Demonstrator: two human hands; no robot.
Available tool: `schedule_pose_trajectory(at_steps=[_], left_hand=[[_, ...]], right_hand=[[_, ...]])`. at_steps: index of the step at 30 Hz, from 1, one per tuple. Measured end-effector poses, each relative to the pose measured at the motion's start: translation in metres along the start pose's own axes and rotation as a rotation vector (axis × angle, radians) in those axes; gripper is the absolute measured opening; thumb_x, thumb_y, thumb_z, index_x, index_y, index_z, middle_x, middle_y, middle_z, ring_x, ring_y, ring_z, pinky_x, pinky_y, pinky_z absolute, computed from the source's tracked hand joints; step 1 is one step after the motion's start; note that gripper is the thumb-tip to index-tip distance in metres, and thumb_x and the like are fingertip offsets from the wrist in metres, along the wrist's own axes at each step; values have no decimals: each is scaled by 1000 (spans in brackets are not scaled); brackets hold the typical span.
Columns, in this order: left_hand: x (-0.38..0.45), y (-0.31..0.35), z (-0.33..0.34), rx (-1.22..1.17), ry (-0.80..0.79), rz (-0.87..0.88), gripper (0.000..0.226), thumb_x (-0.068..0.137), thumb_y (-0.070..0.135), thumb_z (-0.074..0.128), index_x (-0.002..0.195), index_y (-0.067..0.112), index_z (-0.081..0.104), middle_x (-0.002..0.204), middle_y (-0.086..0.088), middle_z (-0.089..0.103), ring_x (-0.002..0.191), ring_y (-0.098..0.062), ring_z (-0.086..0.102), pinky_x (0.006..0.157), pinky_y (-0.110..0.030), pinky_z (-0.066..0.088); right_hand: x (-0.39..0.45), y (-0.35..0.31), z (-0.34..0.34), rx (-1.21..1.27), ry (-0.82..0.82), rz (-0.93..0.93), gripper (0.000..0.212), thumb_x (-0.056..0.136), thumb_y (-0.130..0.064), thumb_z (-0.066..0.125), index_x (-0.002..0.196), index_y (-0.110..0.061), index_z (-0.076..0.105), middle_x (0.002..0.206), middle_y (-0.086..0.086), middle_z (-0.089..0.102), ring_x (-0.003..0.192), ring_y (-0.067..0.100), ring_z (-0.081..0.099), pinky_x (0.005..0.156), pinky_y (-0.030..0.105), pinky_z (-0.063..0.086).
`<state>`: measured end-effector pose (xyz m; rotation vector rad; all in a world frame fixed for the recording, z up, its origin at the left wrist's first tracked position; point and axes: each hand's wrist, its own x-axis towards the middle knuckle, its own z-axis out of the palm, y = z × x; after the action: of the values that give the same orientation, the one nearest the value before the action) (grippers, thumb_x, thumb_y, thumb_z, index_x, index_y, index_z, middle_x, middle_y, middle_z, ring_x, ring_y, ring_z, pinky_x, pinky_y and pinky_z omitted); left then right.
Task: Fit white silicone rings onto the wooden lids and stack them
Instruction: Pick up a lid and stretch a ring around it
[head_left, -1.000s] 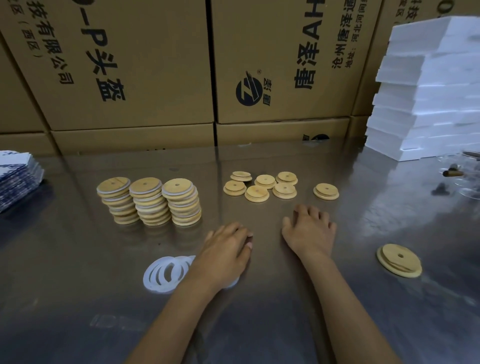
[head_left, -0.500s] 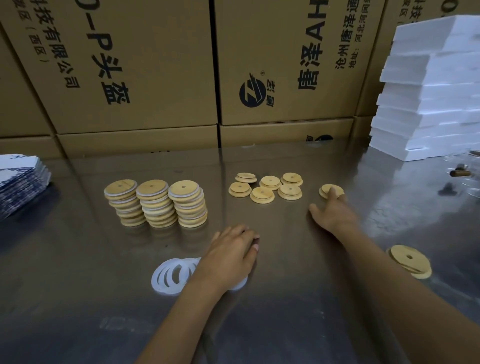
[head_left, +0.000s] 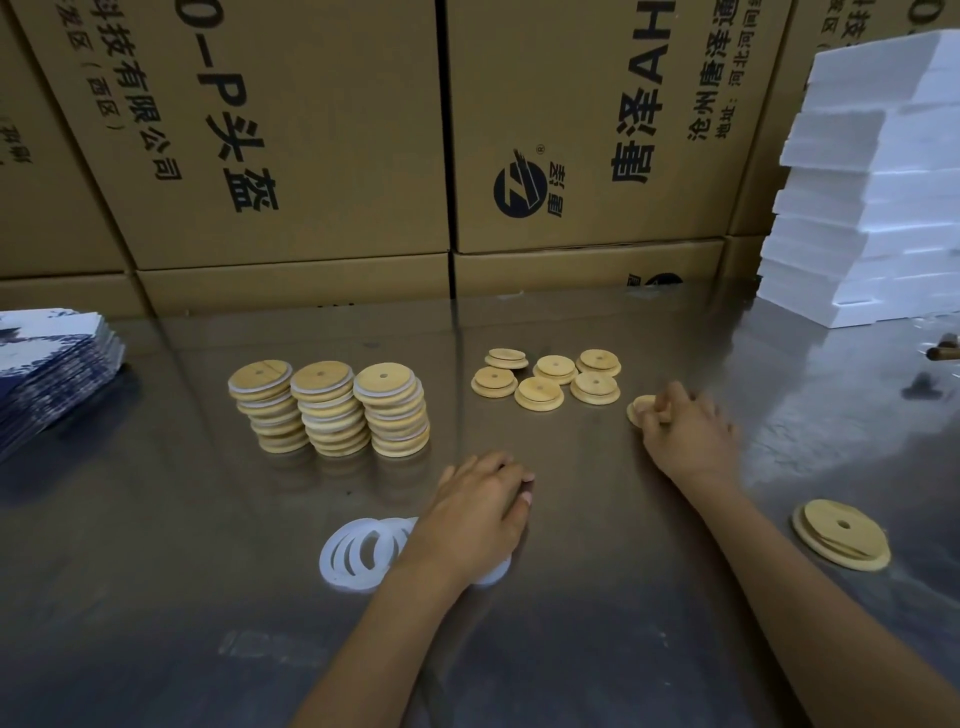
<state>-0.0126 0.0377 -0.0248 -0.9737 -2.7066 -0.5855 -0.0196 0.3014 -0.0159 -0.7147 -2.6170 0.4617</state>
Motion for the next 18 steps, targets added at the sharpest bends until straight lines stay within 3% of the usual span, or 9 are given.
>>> schedule_pose_trajectory(at_steps=[4, 7, 10, 12, 15, 18], left_hand=[[0, -1, 0, -26, 5, -4, 29, 100, 33, 43, 125, 30, 57, 130, 14, 51, 121, -8, 43, 86, -24, 23], [0, -1, 0, -35, 13, 0, 28, 99, 32, 43, 123, 30, 58, 128, 14, 52, 120, -7, 43, 86, -24, 23], [0, -1, -1, -37, 10, 0, 29, 99, 32, 43, 124, 30, 58, 129, 14, 52, 121, -8, 43, 88, -24, 25], [0, -1, -1, -46, 7, -3, 28, 99, 32, 44, 123, 29, 58, 129, 14, 52, 121, -8, 44, 89, -25, 26], [-1, -3, -5, -66, -10, -3, 26, 98, 30, 45, 118, 28, 61, 122, 14, 55, 116, -7, 47, 93, -29, 34], [0, -7, -12, -118, 0, -26, 23, 97, 25, 46, 109, 25, 66, 113, 11, 60, 108, -9, 53, 93, -32, 41]], right_hand=[[-1, 1, 0, 59, -56, 85, 49, 101, -52, 45, 124, -10, 54, 129, 14, 57, 126, 32, 49, 103, 44, 32], [-7, 1, -1, 118, -86, 92, 44, 100, -52, 47, 120, -13, 57, 124, 13, 60, 127, 31, 48, 105, 44, 30], [-17, -4, -4, 248, -114, 120, 40, 96, -48, 55, 124, -20, 49, 117, 13, 64, 128, 31, 49, 108, 44, 28], [-27, -13, -4, 338, -118, 98, 33, 93, -39, 63, 116, -26, 44, 107, 6, 66, 120, 31, 55, 108, 44, 33], [-42, -37, -6, 481, -135, 5, 40, 85, -20, 72, 106, -32, 41, 105, -4, 60, 106, 28, 59, 91, 37, 45], [-51, -63, -5, 540, -210, -88, 44, 81, -8, 68, 108, -32, 43, 93, -14, 57, 92, 22, 56, 71, 27, 37]])
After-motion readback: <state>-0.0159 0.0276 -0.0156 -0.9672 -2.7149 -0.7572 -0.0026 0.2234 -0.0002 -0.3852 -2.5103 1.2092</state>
